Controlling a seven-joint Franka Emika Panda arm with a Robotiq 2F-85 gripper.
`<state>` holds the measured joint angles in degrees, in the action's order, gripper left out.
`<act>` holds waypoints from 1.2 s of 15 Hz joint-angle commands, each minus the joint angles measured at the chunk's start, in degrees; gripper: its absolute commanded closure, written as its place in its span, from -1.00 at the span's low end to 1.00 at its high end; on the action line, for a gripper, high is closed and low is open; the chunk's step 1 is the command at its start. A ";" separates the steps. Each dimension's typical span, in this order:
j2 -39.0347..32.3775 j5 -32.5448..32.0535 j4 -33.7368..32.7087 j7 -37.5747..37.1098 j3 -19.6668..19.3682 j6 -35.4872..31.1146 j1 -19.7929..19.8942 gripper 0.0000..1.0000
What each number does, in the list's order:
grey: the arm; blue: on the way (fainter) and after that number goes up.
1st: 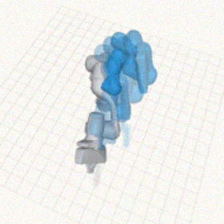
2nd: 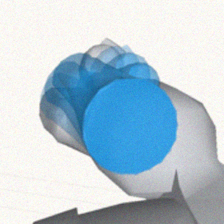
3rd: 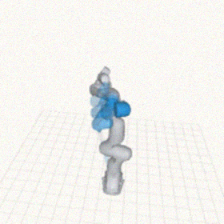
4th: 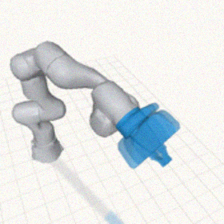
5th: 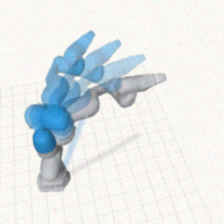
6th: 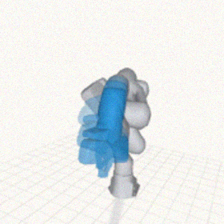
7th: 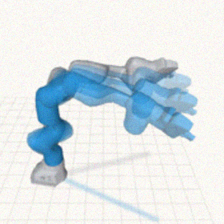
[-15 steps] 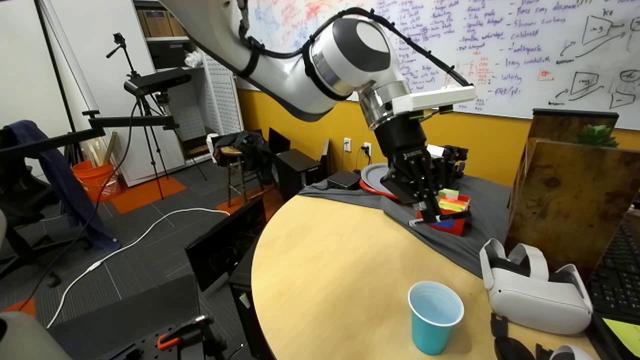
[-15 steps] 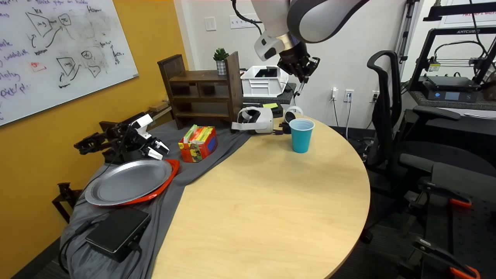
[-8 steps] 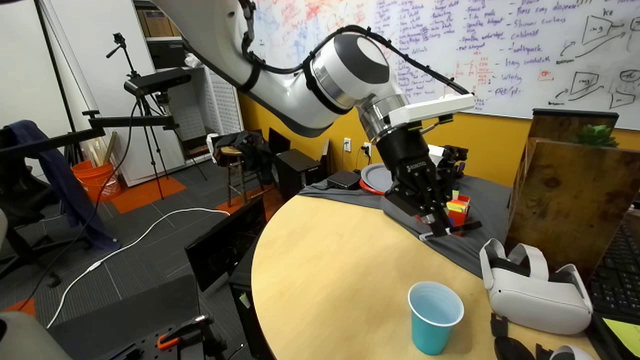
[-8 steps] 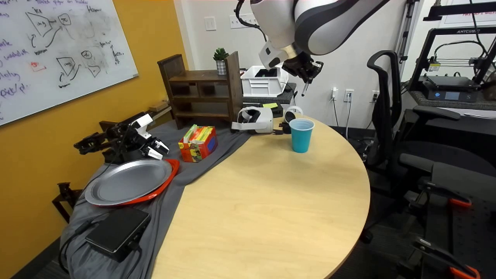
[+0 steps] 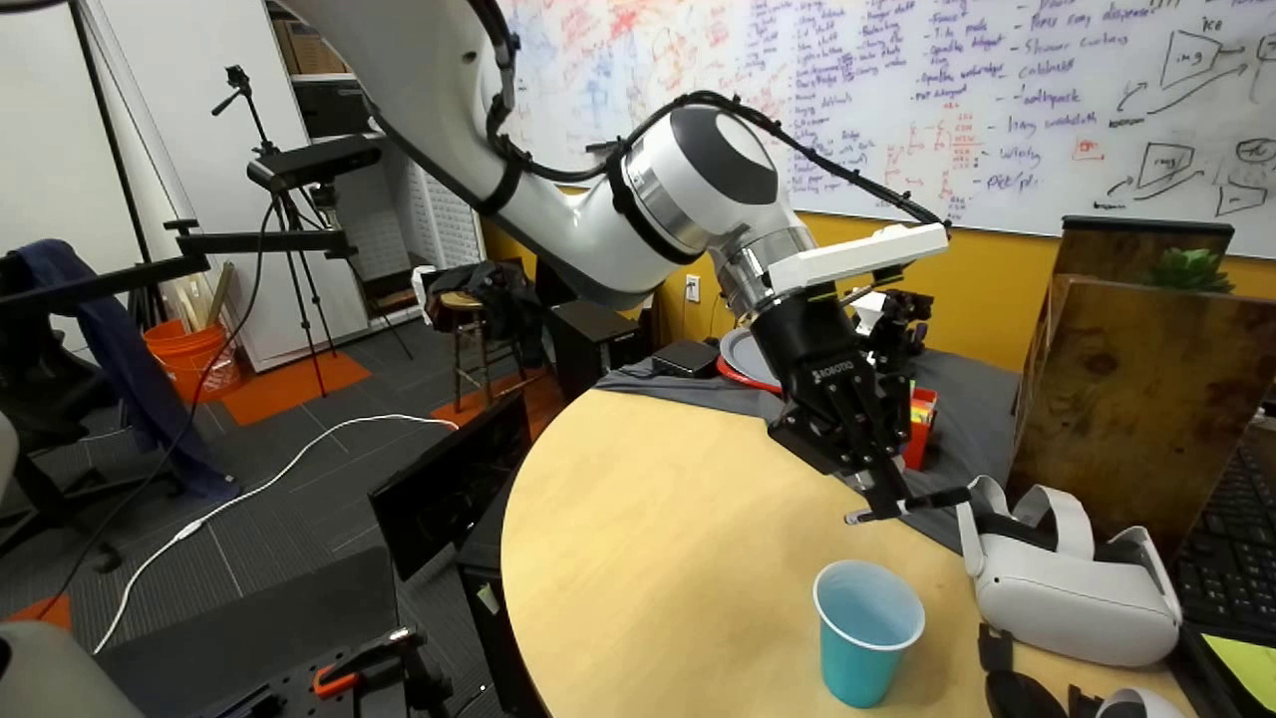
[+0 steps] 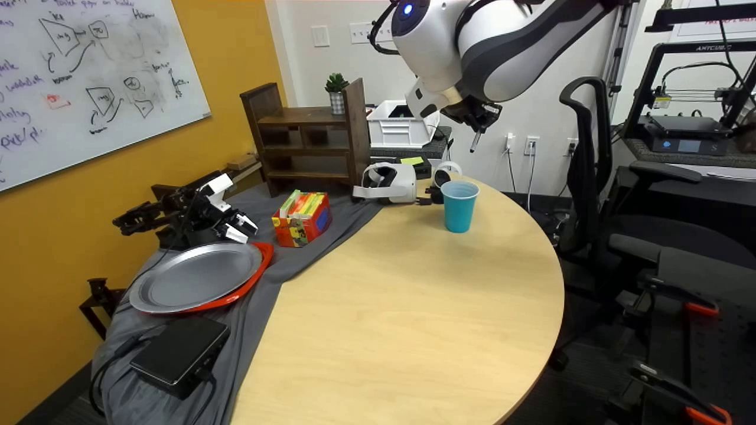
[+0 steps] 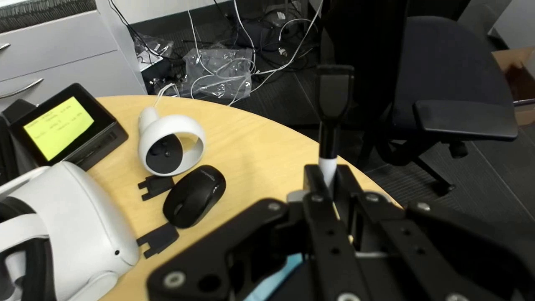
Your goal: Put the sharpie in the cup
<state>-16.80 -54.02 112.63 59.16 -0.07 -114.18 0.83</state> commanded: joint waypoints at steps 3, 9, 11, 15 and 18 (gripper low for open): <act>-1.48 -4.69 1.48 -6.13 -0.48 -1.05 0.59 0.94; -4.48 -8.36 1.19 -10.30 -0.16 -1.37 0.93 0.94; -5.50 -9.54 0.93 -11.36 -0.10 -1.64 0.87 0.94; -7.20 -12.15 0.47 -13.94 0.02 -2.96 1.00 0.94; -8.33 -12.63 0.17 -14.58 0.23 -4.51 1.13 0.94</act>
<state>-24.01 -65.04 113.60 46.67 -0.09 -116.76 1.53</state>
